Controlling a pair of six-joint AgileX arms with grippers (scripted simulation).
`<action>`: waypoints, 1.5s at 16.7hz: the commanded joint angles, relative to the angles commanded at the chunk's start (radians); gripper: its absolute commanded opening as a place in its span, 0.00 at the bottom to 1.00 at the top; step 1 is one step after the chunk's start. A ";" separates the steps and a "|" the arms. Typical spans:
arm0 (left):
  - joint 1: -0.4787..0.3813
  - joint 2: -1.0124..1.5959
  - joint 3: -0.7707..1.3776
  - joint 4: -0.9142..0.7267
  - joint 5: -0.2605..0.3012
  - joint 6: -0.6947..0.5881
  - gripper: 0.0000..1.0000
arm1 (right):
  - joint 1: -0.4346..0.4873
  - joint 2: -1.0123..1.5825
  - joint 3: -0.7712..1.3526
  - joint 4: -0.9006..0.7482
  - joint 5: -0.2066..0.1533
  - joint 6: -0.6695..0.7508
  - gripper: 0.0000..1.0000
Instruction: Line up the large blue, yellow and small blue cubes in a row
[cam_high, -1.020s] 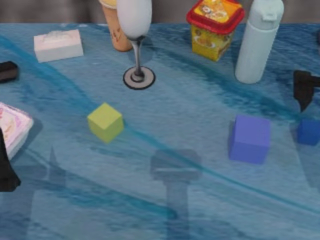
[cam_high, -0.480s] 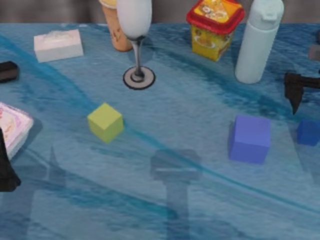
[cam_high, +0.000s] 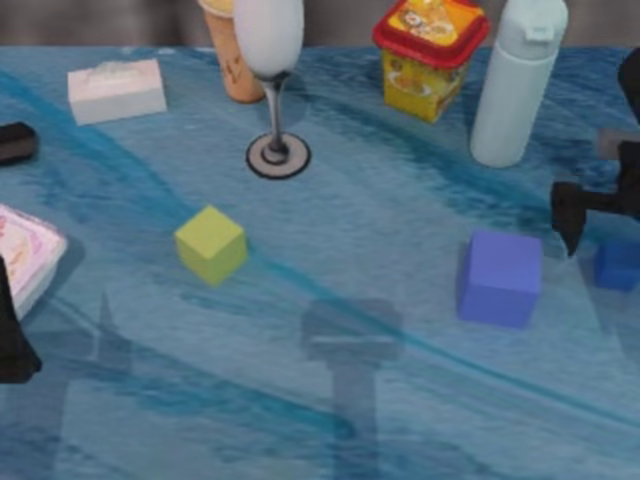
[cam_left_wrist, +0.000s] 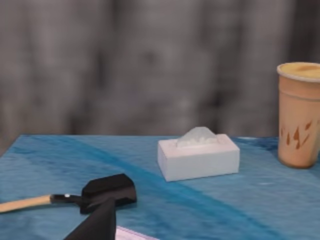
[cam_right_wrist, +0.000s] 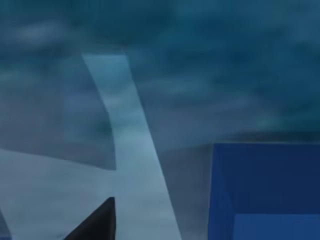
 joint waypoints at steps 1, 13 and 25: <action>0.000 0.000 0.000 0.000 0.000 0.000 1.00 | 0.001 0.018 -0.021 0.040 0.000 0.001 1.00; 0.000 0.000 0.000 0.000 0.000 0.000 1.00 | 0.002 0.051 -0.057 0.102 0.000 0.003 0.55; 0.000 0.000 0.000 0.000 0.000 0.000 1.00 | 0.002 0.051 -0.057 0.102 0.000 0.003 0.00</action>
